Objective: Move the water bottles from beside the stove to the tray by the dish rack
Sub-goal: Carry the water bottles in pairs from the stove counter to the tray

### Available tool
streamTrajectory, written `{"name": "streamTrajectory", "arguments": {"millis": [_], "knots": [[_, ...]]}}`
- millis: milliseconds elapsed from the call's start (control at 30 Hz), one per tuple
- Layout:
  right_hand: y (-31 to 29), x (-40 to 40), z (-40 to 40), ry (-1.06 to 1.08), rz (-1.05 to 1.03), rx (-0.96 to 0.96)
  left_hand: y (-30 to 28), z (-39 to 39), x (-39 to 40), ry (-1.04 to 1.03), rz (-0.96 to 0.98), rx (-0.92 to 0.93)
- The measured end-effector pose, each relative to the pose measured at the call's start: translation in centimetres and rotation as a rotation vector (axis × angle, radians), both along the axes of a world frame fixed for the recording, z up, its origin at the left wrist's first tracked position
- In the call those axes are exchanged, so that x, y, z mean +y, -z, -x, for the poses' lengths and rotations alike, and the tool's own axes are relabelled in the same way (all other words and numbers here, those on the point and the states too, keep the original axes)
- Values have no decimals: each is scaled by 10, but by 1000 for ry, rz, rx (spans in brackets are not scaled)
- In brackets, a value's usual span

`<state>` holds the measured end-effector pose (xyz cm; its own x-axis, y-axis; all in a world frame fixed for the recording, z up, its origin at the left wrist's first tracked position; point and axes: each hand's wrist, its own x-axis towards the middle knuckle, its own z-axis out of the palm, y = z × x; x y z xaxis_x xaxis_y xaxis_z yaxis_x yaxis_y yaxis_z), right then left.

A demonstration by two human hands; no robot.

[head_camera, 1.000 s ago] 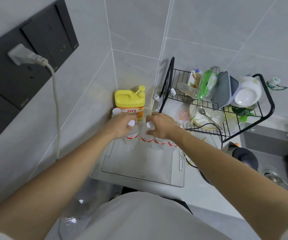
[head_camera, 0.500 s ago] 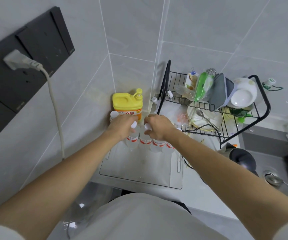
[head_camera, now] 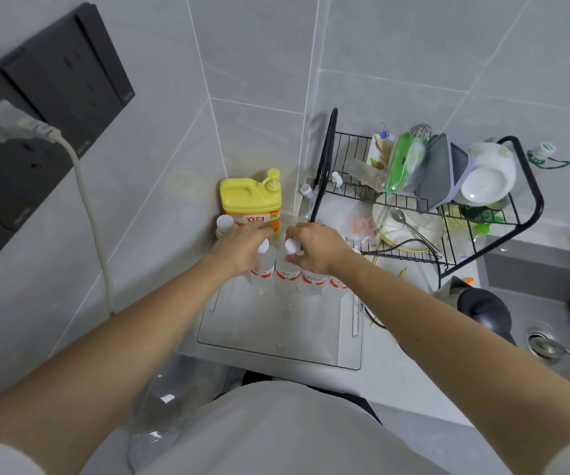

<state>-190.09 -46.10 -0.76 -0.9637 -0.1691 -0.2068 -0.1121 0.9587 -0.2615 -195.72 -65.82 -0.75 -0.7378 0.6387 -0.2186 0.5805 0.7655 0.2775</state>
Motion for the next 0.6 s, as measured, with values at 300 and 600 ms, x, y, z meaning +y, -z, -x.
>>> {"name": "streamTrajectory", "arguments": {"millis": [300,600], "knots": [[4,4,-2,-4,45,40,10,-8,2,-137,-121,66],[2,18,-7,7,92,-41,9,1,-2,-108,-84,-23]]}}
